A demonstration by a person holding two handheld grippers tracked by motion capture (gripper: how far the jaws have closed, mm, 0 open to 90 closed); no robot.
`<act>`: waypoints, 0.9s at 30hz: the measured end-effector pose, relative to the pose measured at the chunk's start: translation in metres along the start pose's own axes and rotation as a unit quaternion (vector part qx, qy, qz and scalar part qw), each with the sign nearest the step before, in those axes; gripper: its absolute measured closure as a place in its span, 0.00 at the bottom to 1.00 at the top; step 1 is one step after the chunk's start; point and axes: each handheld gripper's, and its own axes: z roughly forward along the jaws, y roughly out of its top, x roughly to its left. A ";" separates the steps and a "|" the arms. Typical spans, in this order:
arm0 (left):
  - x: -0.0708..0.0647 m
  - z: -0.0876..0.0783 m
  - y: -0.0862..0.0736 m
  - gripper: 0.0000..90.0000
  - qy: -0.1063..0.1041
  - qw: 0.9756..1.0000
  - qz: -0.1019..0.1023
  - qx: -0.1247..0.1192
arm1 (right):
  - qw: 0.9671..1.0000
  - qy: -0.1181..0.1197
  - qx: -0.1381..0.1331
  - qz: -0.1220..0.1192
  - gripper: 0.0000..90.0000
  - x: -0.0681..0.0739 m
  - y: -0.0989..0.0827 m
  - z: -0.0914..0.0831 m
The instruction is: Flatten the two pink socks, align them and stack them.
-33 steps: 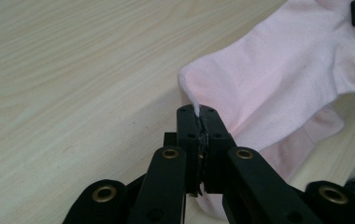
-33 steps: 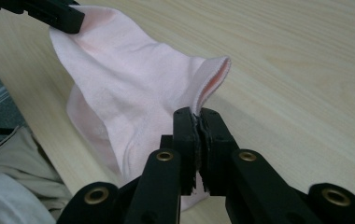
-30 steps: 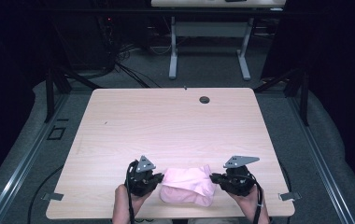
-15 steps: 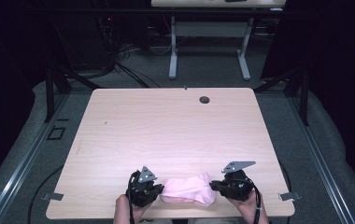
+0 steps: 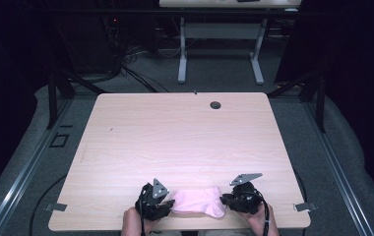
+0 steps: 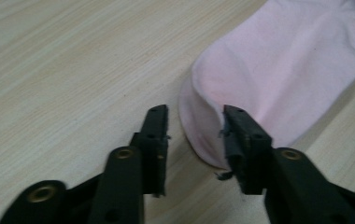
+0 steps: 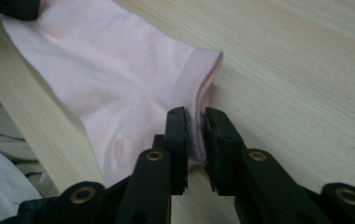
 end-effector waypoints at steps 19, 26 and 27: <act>0.032 -0.034 -0.001 0.16 0.052 0.997 -0.044 -0.041 | 0.997 -0.035 -0.069 0.014 0.40 -0.006 0.002 -0.036; 0.051 -0.046 -0.009 0.06 0.082 0.993 -0.066 -0.046 | 0.993 -0.067 -0.090 0.021 0.18 -0.016 -0.001 -0.049; 0.054 -0.048 -0.011 0.05 0.087 0.993 -0.068 -0.046 | 0.993 -0.075 -0.091 0.019 0.16 -0.017 -0.001 -0.052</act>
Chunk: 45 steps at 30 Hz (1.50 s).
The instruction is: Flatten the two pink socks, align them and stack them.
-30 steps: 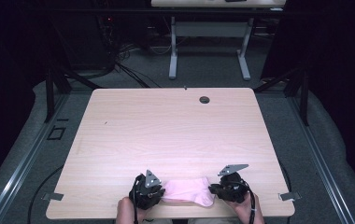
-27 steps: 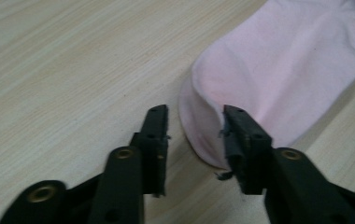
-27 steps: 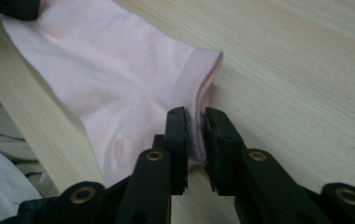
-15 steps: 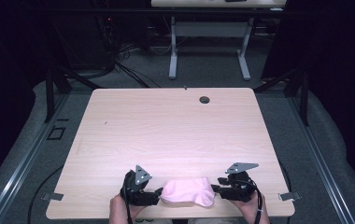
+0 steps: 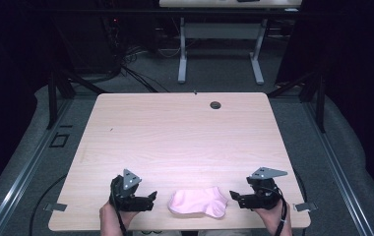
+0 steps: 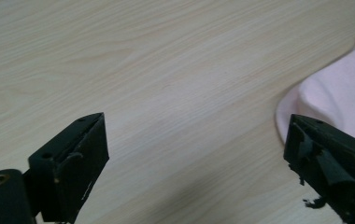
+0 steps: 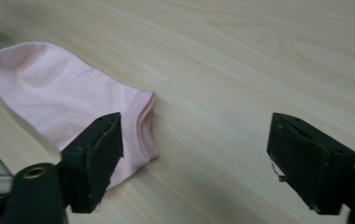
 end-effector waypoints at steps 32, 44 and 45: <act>0.084 0.040 -0.053 0.00 0.049 0.996 -0.071 0.006 | 0.991 -0.118 0.024 0.051 0.00 -0.080 -0.040 0.035; 0.091 0.045 -0.049 0.00 0.032 0.998 -0.053 0.007 | 0.992 -0.120 -0.005 0.048 0.00 -0.081 -0.044 0.037; 0.091 0.045 -0.048 0.00 0.032 0.998 -0.053 0.007 | 0.992 -0.120 -0.006 0.048 0.00 -0.081 -0.044 0.037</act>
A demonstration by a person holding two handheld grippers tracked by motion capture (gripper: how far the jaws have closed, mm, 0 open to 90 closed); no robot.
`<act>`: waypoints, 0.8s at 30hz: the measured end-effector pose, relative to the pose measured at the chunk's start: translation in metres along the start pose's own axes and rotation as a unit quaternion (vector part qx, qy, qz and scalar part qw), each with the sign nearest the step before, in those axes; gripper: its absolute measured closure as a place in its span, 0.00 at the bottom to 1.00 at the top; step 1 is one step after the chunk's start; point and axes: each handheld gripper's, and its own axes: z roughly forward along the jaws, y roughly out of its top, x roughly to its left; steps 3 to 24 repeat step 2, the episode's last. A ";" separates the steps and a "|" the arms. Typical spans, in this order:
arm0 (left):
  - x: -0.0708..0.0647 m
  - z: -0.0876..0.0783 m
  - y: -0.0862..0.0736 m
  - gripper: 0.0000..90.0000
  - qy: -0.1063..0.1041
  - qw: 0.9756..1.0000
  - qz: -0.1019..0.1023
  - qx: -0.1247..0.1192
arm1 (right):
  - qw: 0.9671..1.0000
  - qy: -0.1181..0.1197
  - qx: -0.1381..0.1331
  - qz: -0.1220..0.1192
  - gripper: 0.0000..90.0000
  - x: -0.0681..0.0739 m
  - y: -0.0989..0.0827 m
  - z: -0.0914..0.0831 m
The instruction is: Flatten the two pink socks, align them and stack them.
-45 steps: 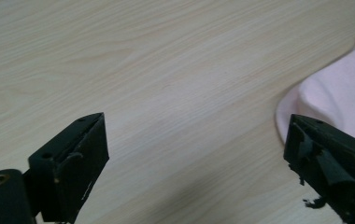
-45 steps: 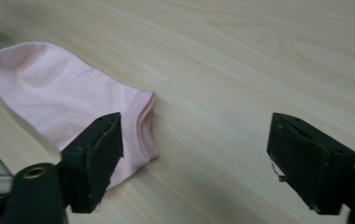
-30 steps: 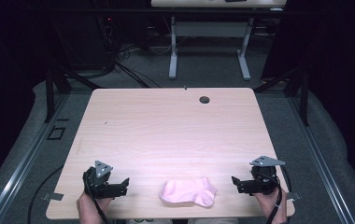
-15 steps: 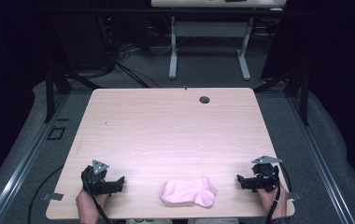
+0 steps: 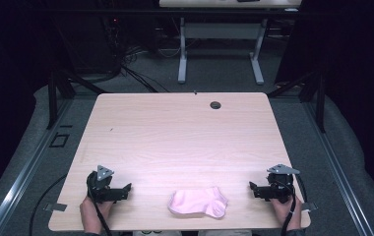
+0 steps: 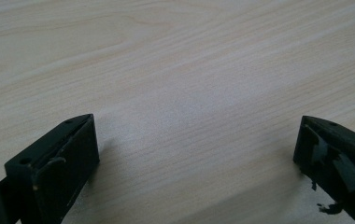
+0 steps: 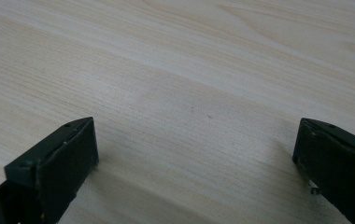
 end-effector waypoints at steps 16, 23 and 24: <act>0.000 0.000 0.000 0.00 0.000 1.000 0.000 0.000 | 1.000 0.000 0.000 0.000 0.00 0.000 0.000 0.000; 0.000 0.000 0.000 0.00 0.000 1.000 0.000 0.000 | 1.000 0.000 0.000 0.000 0.00 0.000 0.000 0.000; 0.000 0.000 0.000 0.00 0.000 1.000 0.000 0.000 | 1.000 0.000 0.000 0.000 0.00 0.000 0.000 0.000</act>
